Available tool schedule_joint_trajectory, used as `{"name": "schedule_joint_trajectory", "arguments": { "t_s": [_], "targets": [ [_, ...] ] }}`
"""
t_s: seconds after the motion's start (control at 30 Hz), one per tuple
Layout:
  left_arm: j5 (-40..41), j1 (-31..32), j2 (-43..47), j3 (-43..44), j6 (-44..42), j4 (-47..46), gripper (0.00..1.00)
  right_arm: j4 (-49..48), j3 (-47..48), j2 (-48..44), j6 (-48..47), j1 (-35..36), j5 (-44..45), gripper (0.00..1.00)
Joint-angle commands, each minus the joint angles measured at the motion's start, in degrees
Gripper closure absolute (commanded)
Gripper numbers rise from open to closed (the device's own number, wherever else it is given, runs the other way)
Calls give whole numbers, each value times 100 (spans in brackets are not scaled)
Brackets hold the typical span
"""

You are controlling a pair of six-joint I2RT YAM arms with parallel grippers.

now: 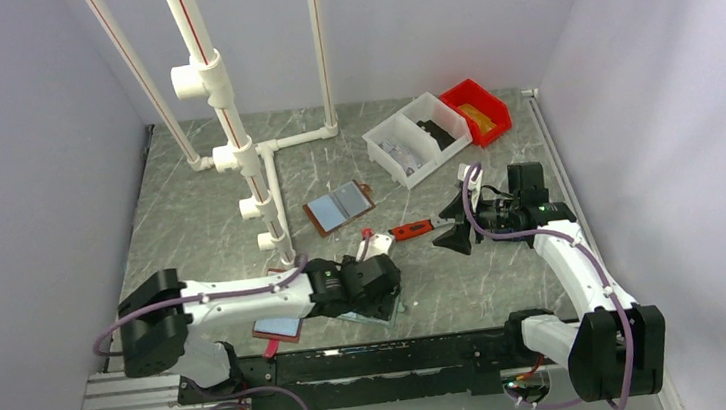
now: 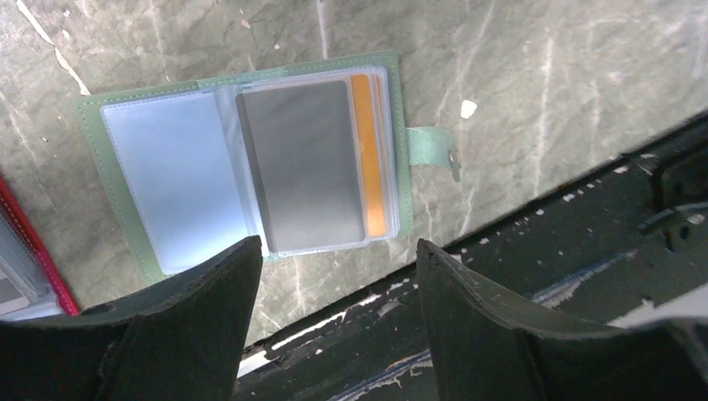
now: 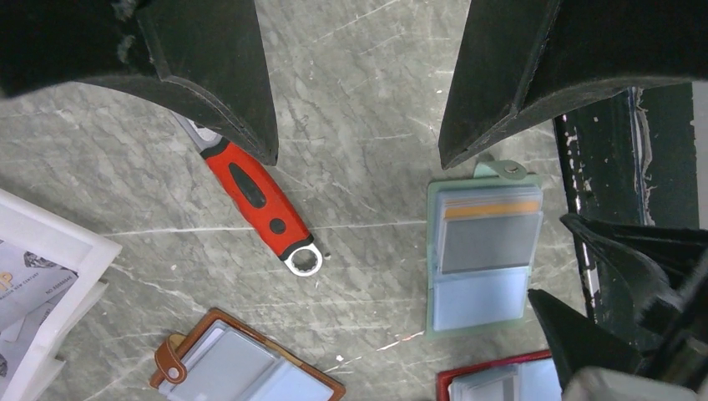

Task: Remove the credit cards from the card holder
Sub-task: Remove the credit card from the card holder.

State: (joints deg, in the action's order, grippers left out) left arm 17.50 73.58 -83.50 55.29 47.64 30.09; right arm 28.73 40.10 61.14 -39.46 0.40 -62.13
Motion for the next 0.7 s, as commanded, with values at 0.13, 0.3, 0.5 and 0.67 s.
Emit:
{"name": "schedule_joint_trajectory", "arguments": {
  "t_s": [0.13, 0.3, 0.5, 0.67],
  "targets": [
    [506, 75, -1068, 913, 268, 1062, 25, 36, 72, -41, -168, -14, -273, 27],
    [534, 74, -1282, 1020, 220, 1005, 23, 36, 70, -48, -161, -14, -282, 27],
    [509, 69, -1492, 1104, 181, 1006, 23, 44, 75, -43, -162, -14, -292, 27],
    [547, 69, -1623, 1151, 163, 1044, 23, 45, 74, -45, -169, -14, -287, 27]
  ]
}}
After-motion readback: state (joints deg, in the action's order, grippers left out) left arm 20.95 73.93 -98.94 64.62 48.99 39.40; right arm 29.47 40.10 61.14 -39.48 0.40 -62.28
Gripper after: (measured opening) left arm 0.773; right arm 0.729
